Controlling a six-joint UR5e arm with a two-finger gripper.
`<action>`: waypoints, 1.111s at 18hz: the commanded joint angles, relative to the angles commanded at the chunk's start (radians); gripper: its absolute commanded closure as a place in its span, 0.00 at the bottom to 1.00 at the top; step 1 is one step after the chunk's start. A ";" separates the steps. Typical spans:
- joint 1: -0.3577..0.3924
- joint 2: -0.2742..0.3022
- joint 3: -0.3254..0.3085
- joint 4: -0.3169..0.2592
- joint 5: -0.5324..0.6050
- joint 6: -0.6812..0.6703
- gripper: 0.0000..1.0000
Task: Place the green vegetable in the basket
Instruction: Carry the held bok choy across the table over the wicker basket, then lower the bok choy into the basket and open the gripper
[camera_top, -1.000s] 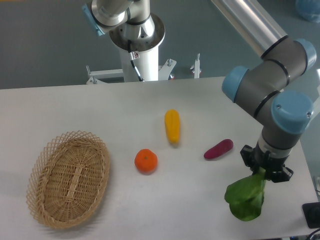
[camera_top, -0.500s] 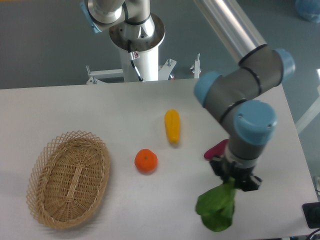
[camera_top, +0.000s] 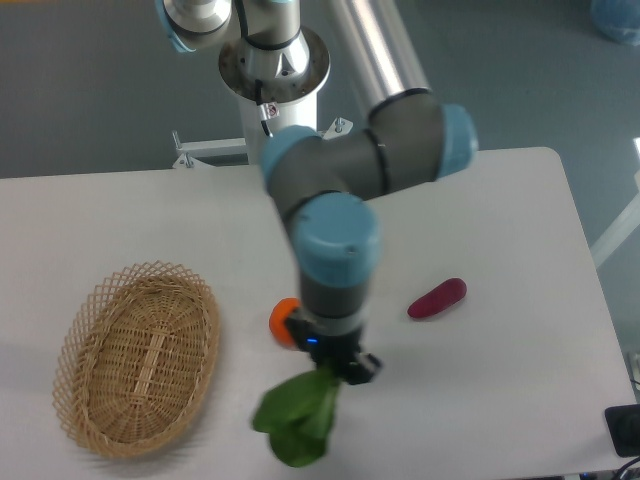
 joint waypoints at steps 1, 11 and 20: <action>-0.025 0.011 -0.020 0.002 0.002 -0.009 0.81; -0.183 0.025 -0.080 0.027 0.023 -0.130 0.79; -0.238 0.020 -0.207 0.115 0.057 -0.150 0.33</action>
